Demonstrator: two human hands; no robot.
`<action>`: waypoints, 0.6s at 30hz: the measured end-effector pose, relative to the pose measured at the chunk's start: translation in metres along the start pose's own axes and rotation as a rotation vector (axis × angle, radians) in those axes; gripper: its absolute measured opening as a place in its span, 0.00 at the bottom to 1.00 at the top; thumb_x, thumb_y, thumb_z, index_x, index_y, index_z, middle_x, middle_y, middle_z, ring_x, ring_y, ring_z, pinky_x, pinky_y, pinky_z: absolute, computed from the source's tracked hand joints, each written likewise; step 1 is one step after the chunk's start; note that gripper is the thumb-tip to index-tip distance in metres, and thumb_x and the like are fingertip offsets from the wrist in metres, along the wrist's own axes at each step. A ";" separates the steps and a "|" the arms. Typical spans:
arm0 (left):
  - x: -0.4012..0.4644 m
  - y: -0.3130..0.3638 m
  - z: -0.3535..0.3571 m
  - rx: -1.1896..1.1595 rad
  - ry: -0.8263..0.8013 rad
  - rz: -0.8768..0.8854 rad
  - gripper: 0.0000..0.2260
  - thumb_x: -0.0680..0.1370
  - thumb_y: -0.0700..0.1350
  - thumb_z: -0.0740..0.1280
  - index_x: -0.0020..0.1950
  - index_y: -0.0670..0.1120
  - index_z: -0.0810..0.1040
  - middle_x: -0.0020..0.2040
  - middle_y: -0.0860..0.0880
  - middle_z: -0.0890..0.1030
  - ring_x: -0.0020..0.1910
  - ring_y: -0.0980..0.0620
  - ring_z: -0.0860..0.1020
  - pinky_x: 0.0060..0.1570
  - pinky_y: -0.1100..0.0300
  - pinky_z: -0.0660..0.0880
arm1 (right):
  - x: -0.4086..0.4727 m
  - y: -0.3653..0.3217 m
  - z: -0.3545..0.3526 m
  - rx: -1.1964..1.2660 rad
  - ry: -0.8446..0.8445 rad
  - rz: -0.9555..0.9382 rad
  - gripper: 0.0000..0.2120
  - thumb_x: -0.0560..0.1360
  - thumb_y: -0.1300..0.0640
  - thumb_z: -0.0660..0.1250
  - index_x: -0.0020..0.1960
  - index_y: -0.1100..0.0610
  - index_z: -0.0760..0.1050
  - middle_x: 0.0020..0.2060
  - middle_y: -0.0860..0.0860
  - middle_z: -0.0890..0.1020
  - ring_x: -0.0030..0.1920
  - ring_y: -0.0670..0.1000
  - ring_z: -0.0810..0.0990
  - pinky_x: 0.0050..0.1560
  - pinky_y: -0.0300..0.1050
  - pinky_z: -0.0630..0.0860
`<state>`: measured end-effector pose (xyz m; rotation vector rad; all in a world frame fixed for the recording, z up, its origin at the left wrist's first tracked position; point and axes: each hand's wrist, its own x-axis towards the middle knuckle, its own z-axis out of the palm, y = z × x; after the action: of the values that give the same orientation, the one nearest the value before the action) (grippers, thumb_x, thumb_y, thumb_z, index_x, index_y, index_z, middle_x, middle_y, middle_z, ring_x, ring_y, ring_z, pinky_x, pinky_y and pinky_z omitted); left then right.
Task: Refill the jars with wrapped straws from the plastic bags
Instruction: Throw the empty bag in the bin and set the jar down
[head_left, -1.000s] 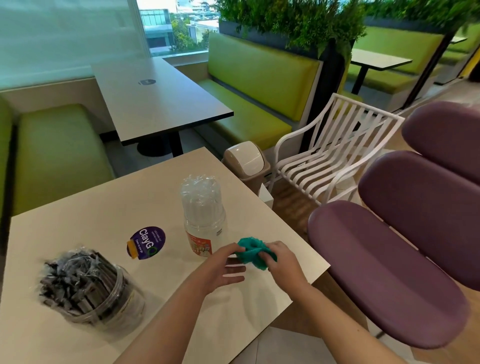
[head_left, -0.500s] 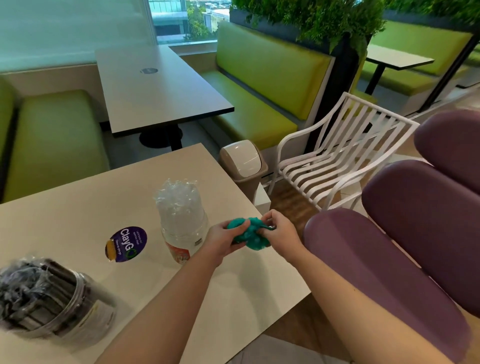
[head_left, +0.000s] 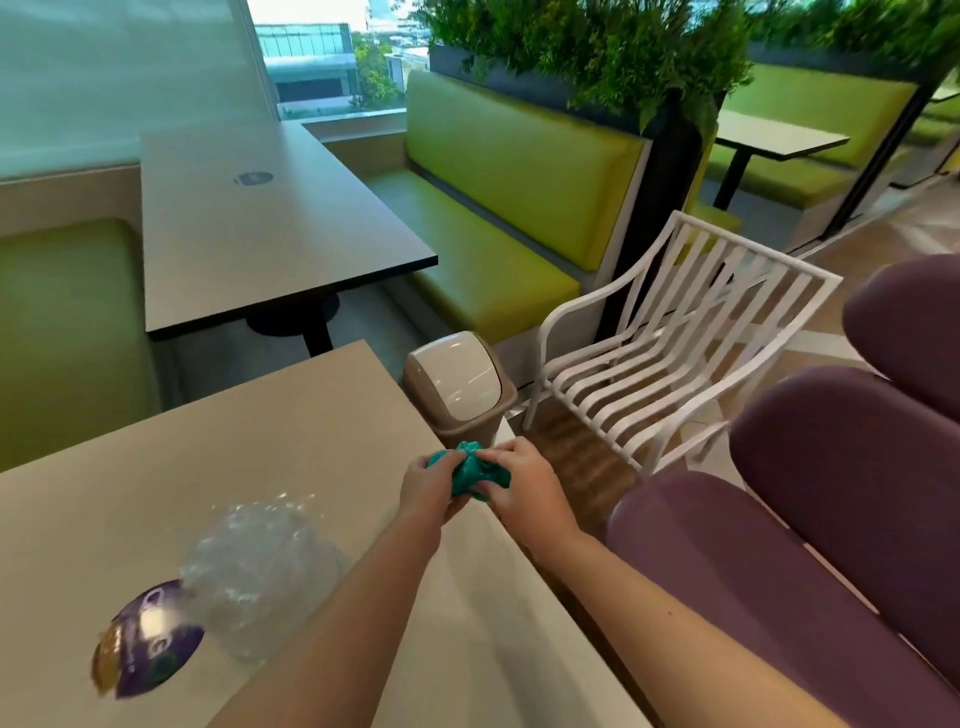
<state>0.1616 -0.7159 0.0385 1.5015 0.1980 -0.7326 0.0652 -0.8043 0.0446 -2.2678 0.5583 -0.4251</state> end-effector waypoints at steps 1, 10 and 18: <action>0.008 0.002 0.005 0.013 0.014 -0.005 0.15 0.78 0.49 0.68 0.61 0.44 0.73 0.55 0.42 0.77 0.51 0.47 0.79 0.40 0.60 0.78 | 0.011 0.006 0.001 0.004 0.002 0.009 0.19 0.76 0.60 0.70 0.66 0.56 0.76 0.57 0.48 0.76 0.54 0.43 0.74 0.52 0.22 0.70; 0.082 0.003 0.052 0.127 0.119 0.057 0.21 0.84 0.58 0.51 0.68 0.46 0.70 0.59 0.45 0.78 0.46 0.53 0.78 0.40 0.63 0.74 | 0.114 0.060 0.007 0.043 -0.060 0.071 0.10 0.77 0.61 0.68 0.55 0.49 0.75 0.57 0.49 0.79 0.58 0.49 0.79 0.53 0.36 0.79; 0.173 0.016 0.075 0.329 0.316 0.152 0.16 0.83 0.46 0.61 0.70 0.46 0.70 0.67 0.45 0.73 0.63 0.48 0.75 0.59 0.55 0.77 | 0.211 0.107 0.024 -0.073 -0.182 -0.060 0.08 0.78 0.61 0.66 0.56 0.57 0.79 0.56 0.48 0.76 0.57 0.46 0.77 0.53 0.29 0.72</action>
<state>0.2812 -0.8433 -0.0356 1.9230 0.2045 -0.4146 0.2274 -0.9651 -0.0224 -2.3676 0.4194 -0.2272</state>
